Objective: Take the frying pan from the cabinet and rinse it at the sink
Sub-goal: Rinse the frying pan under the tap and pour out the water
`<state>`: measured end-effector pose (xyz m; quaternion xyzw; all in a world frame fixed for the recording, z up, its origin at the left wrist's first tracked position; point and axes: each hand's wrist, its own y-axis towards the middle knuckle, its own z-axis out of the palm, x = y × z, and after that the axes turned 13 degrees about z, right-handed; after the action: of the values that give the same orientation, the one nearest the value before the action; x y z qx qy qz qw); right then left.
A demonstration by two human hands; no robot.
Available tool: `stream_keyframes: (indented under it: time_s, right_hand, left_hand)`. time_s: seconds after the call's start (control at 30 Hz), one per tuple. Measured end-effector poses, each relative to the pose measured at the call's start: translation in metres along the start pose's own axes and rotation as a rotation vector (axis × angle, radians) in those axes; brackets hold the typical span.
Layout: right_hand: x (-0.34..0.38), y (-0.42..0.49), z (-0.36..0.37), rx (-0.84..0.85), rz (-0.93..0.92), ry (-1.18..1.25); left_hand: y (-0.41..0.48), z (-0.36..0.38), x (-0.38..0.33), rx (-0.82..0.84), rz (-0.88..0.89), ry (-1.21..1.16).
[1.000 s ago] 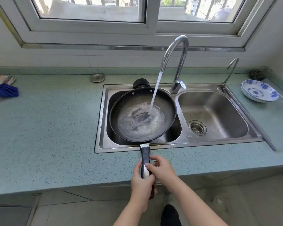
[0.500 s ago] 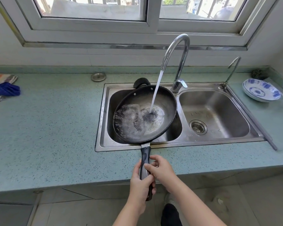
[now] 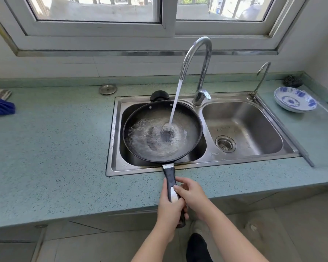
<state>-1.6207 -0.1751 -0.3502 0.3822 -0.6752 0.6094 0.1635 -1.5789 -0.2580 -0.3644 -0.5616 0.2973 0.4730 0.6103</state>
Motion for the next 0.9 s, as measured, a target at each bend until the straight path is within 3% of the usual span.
stream_keyframes:
  time_s: [0.5, 0.9]
  right_hand:
    - [-0.018, 0.007, -0.030, 0.012, 0.082, 0.173]
    - [-0.018, 0.005, -0.032, 0.045, 0.064, 0.157]
  left_hand:
    - [-0.001, 0.049, 0.008, -0.046, 0.110, 0.596]
    - [0.001, 0.046, 0.005, -0.067, 0.077, 0.525]
